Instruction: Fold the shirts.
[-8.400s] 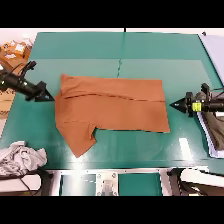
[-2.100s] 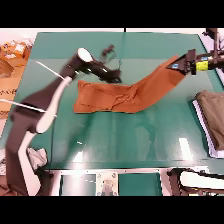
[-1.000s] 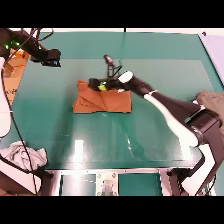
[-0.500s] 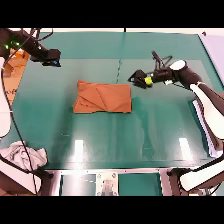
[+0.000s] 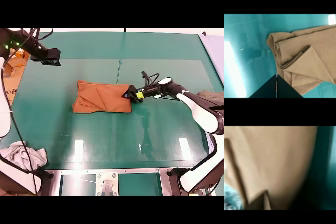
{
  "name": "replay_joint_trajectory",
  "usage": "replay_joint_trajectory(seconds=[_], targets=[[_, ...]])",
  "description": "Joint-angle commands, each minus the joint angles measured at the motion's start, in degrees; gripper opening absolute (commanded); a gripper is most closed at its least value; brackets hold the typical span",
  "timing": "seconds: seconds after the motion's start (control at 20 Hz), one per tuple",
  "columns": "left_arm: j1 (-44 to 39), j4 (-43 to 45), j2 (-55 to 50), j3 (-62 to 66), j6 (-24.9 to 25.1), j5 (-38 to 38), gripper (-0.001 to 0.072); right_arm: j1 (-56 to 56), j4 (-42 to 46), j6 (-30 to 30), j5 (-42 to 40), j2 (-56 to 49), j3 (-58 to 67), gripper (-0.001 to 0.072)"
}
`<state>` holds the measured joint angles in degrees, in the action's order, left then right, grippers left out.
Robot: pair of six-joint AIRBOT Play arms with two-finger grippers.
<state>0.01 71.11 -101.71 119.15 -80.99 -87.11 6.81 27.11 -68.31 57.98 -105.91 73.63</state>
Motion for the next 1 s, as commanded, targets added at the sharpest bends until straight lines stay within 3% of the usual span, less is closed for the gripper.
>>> replay_joint_trajectory(seconds=[0.0, 0.2, 0.45, 0.6, 0.95], targets=[[0.04, 0.02, 0.04, 0.07, 0.0, 0.07, 0.003, 2.51, -4.2, 1.36, 0.66, -0.74, 4.76, 0.0013], [0.04, 0.02, 0.04, 0.07, 0.0, 0.04, 0.0029, -1.38, -2.82, -1.77, 2.16, 4.59, 16.72, 0.0012], [0.04, 0.02, 0.04, 0.07, -0.02, 0.02, 0.0029, -15.54, 6.95, -13.94, 9.4, 11.28, 32.76, 0.0012], [0.04, 0.02, 0.04, 0.07, -0.13, 0.0, 0.0029, -25.88, 8.2, -17.18, 10.8, 12.92, 34.73, 0.0011], [0.04, 0.02, 0.04, 0.07, -0.15, 0.07, 0.0029, -47.5, 13.09, -18.56, 11.54, 12.87, 34.71, 0.0012]])
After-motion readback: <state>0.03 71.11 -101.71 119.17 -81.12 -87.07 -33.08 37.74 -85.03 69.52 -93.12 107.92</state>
